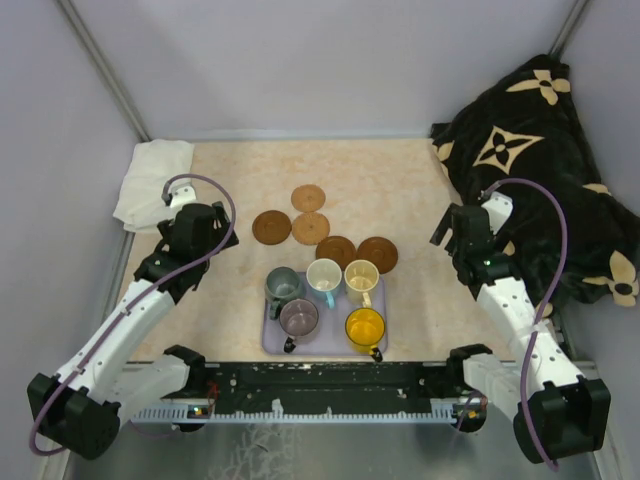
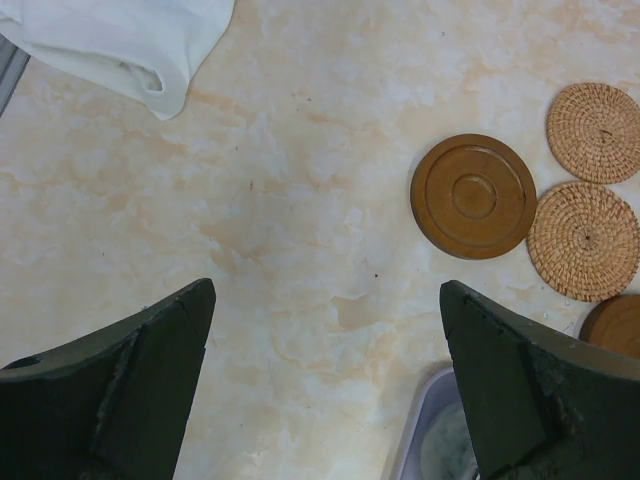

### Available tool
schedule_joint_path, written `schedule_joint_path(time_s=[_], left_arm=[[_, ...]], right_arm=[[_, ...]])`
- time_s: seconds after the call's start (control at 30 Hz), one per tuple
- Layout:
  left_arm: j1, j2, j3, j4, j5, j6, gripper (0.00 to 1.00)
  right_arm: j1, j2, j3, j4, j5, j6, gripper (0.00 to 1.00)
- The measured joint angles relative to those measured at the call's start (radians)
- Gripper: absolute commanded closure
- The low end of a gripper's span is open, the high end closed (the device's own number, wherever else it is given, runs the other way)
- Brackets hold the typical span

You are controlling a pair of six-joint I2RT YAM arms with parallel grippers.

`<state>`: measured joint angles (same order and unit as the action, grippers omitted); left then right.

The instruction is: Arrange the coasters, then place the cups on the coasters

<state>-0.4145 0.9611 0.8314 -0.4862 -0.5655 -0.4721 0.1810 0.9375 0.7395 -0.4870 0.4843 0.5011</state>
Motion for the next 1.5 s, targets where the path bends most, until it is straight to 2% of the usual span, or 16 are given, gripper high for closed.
schedule_joint_path(time_s=[0.73,1.0,1.17,1.23,1.43,1.5], left_arm=[[0.000,0.001,0.000,-0.001,-0.015,-0.007,0.01],[0.000,0.014,-0.022,0.032,-0.011,-0.013,0.01],[0.000,0.080,-0.023,0.097,0.013,-0.024,0.01],[0.000,0.113,-0.025,0.127,0.022,-0.028,0.01],[0.000,0.204,-0.026,0.206,0.050,-0.041,0.01],[0.000,0.231,-0.026,0.219,0.051,-0.049,0.01]], right_arm=[[0.000,-0.003,0.000,0.000,0.009,0.000,0.01],[0.001,-0.015,0.000,0.038,-0.059,-0.019,0.01],[0.067,0.019,0.023,0.084,-0.080,-0.060,0.01],[0.115,0.073,0.073,0.105,-0.090,-0.084,0.05],[0.150,0.254,0.269,0.183,-0.185,-0.136,0.28],[0.153,0.307,0.327,0.210,-0.219,-0.145,0.31]])
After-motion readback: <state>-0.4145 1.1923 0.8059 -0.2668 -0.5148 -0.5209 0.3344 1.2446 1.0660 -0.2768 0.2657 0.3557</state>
